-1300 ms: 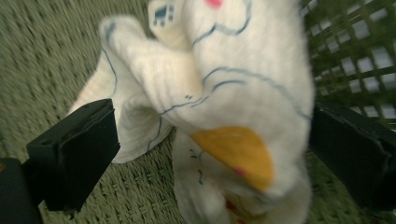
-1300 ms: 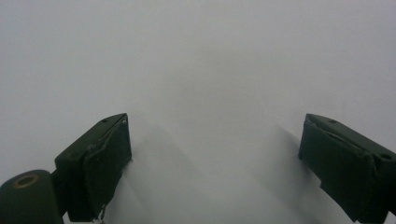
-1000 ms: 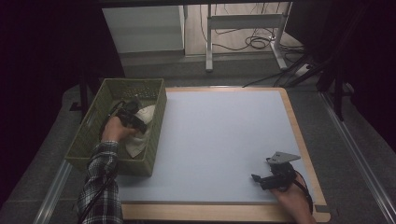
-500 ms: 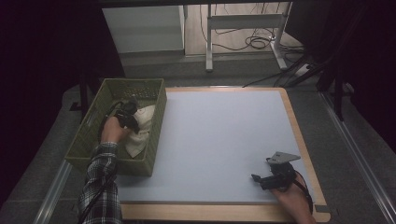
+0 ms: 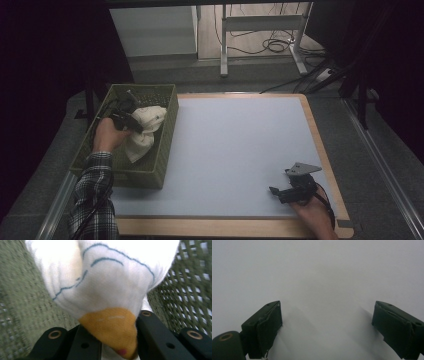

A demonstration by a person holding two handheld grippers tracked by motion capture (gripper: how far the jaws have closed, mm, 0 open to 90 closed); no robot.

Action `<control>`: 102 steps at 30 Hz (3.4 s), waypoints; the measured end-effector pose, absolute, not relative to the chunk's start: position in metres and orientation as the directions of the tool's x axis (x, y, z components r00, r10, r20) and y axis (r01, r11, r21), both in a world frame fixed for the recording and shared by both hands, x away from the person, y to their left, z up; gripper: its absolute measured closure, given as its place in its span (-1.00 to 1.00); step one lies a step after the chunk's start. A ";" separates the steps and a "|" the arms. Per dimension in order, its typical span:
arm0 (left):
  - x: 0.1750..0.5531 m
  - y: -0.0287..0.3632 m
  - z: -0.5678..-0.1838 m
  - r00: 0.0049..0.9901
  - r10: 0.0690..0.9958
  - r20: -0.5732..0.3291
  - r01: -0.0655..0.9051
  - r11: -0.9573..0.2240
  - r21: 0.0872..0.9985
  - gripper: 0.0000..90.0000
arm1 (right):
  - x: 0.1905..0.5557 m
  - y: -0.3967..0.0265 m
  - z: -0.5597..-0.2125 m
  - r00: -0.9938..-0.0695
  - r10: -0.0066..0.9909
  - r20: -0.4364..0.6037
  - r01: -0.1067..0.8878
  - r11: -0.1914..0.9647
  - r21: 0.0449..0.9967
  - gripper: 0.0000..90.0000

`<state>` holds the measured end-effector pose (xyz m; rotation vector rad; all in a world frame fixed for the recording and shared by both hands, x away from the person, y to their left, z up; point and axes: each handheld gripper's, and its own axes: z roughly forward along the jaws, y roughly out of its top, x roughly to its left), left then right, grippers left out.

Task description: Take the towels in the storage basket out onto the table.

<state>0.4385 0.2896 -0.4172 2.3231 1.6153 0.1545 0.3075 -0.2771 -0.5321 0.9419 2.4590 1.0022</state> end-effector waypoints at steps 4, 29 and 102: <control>0.432 0.292 -0.401 0.358 0.930 -0.078 0.892 -0.316 0.324 0.79 | 0.307 -0.277 -0.532 -0.730 0.682 -0.046 0.455 0.536 0.711 -0.79; 0.415 0.248 -0.321 0.473 0.880 -0.043 0.831 -0.429 0.353 0.77 | 0.307 -0.277 -0.532 -0.730 0.682 -0.046 0.456 0.535 0.712 -0.79; 0.379 0.051 -0.500 0.796 0.601 -0.068 0.447 -0.509 0.736 0.10 | 0.307 -0.277 -0.532 -0.729 0.683 -0.045 0.458 0.536 0.710 -0.79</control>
